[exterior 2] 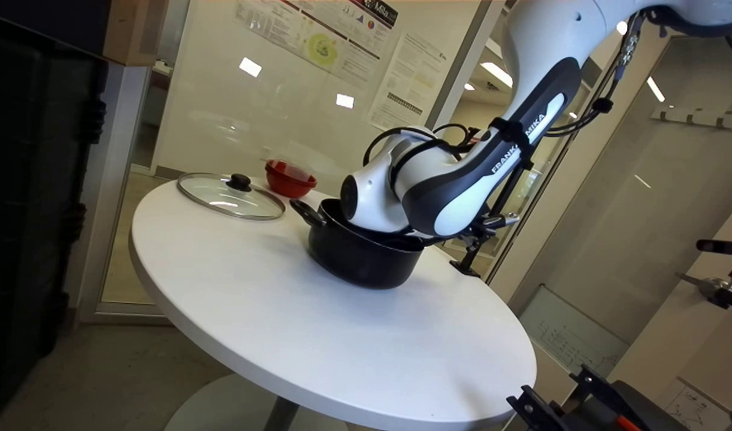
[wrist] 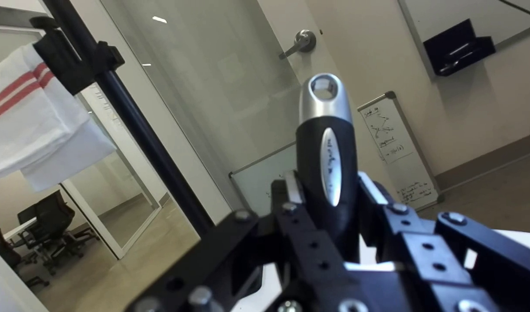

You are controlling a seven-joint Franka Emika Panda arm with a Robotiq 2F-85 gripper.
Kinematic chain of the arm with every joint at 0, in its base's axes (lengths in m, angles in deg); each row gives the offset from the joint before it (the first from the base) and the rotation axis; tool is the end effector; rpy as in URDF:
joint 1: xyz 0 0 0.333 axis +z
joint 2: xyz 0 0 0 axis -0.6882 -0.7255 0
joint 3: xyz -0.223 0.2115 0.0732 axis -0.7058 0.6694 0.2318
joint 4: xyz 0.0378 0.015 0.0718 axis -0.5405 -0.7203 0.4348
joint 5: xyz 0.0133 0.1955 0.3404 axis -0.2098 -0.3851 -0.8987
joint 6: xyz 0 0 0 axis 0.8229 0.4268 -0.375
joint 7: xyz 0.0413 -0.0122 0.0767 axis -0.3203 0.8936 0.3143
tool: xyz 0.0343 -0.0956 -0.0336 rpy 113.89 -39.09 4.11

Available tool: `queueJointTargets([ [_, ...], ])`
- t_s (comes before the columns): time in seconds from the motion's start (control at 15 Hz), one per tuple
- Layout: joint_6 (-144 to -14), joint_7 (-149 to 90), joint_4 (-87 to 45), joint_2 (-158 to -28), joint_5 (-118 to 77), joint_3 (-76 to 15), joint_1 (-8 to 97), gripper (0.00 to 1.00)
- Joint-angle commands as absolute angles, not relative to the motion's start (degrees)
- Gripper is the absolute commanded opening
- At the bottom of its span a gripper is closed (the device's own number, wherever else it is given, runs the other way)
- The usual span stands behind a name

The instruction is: Use the spoon to mix the contents of the pot then put it back on the table

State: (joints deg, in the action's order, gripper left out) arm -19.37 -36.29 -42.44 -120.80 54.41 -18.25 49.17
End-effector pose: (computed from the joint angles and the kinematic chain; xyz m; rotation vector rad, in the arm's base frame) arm 0.5082 0.0021 0.1043 1.4023 0.7123 -0.8760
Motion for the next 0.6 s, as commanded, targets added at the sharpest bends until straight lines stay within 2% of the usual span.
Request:
queueJointTargets([
  [0.0, -19.73, -36.50, -40.90, -119.60, 54.64, -18.79, 49.65, 0.08],
  [0.53, -15.50, -45.51, -40.40, -118.39, 62.02, -19.68, 54.44, 0.08],
])
